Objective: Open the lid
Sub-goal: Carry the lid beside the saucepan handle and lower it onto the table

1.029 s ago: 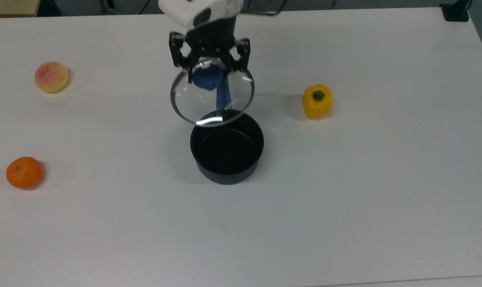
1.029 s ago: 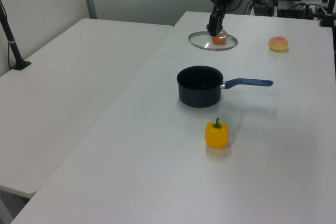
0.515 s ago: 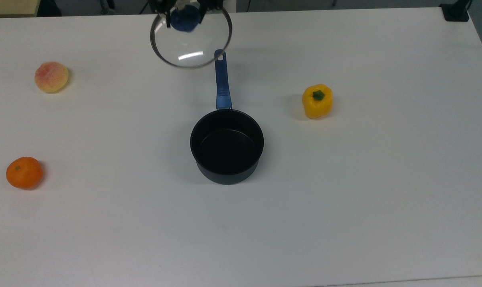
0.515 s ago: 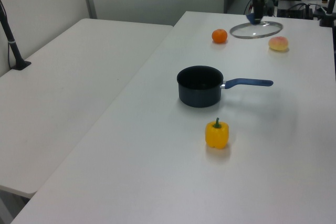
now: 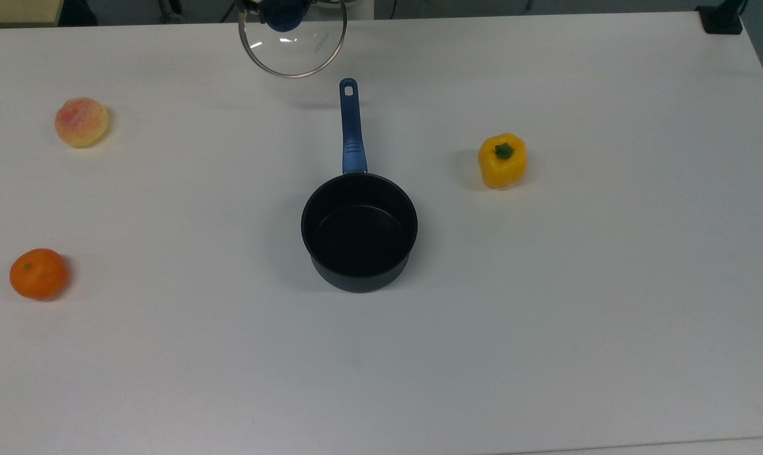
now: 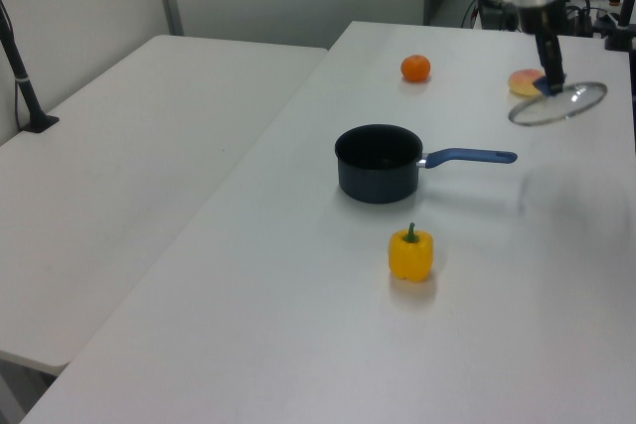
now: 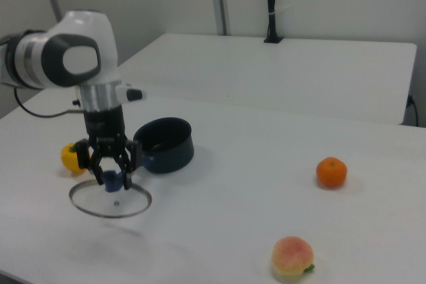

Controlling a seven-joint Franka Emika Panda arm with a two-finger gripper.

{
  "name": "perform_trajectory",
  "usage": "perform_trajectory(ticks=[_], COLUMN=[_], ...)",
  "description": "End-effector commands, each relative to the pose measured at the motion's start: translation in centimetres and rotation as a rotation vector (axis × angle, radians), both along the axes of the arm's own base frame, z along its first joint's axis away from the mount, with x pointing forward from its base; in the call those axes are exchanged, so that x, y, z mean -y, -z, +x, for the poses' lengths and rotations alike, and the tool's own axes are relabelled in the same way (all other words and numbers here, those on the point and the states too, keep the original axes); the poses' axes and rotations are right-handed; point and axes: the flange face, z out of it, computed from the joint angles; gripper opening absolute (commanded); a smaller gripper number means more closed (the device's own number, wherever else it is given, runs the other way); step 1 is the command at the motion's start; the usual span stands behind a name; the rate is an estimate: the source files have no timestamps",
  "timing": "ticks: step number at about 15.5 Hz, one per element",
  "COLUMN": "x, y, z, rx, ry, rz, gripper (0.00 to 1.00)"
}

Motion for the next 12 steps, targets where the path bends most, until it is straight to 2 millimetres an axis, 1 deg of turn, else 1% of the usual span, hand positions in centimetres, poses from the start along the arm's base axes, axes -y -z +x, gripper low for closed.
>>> perform_trajectory(ticks=[1,3,8,9,12], x=[0.5,0.7,0.4,0.2,-0.5], y=[4.0,5.6,8.9,9.8,11.4], z=[-1.7,-1.8,0.4,0.5,1.2], rx=[0.02,0.037,0.13,0.144,0.175], ry=[-0.024,-0.002,0.062,0.075,0.09], rz=[-0.008,-0.012,-0.027,-0.031,-0.046], gripper=[0.0,0.0,0.0,0.0,0.0])
